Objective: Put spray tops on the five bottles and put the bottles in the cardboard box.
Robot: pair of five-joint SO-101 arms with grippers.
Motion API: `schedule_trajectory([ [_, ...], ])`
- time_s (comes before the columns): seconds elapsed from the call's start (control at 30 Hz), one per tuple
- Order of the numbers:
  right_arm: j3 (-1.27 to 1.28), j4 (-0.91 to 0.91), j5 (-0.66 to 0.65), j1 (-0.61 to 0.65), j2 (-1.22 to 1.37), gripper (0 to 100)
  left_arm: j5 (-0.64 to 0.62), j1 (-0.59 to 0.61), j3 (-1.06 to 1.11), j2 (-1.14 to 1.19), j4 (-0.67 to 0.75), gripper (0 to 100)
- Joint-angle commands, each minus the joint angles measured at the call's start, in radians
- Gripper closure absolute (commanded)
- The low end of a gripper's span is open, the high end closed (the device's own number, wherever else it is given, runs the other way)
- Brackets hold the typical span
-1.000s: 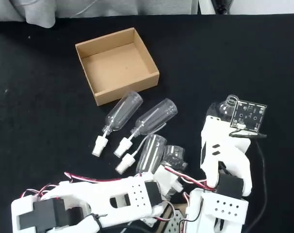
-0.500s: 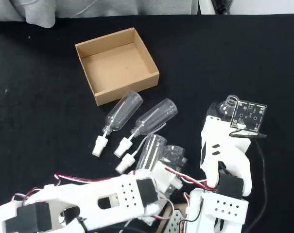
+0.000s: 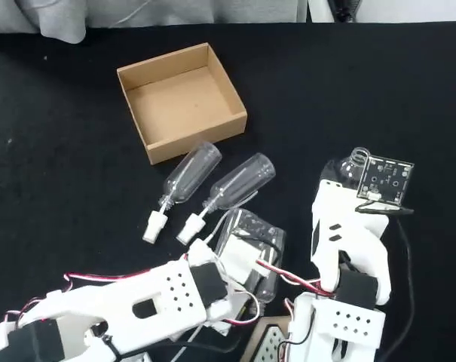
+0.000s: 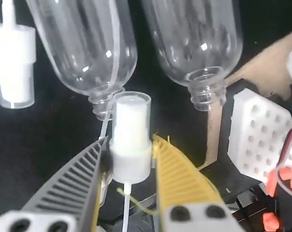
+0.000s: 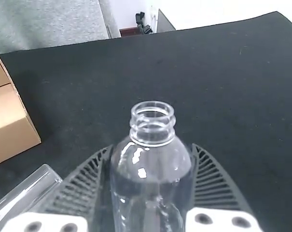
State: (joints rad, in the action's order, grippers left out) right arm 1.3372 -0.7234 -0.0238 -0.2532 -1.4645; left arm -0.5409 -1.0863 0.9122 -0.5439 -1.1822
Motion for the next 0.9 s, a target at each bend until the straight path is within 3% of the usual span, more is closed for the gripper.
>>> schedule_trajectory([
  [0.0, -0.05, 0.028, 0.0, -0.015, -0.022, 84.7, 0.066, -0.07, 0.007, -0.055, -0.009, 97],
  [0.2, -0.05, 0.028, 0.0, -0.015, -0.022, 84.7, 0.075, -0.236, 0.016, -0.044, -0.002, 97],
  [0.43, -0.05, 0.028, 0.0, -0.015, -0.022, 84.7, 0.075, -0.237, 0.061, -0.055, 0.054, 97],
  [0.63, -0.05, 0.028, 0.0, -0.015, -0.022, 84.7, 0.074, -0.236, -0.018, -0.055, -0.046, 97],
  [0.87, -0.05, 0.028, 0.0, -0.015, -0.022, 84.7, 0.074, -0.166, -0.03, -0.055, -0.049, 97],
])
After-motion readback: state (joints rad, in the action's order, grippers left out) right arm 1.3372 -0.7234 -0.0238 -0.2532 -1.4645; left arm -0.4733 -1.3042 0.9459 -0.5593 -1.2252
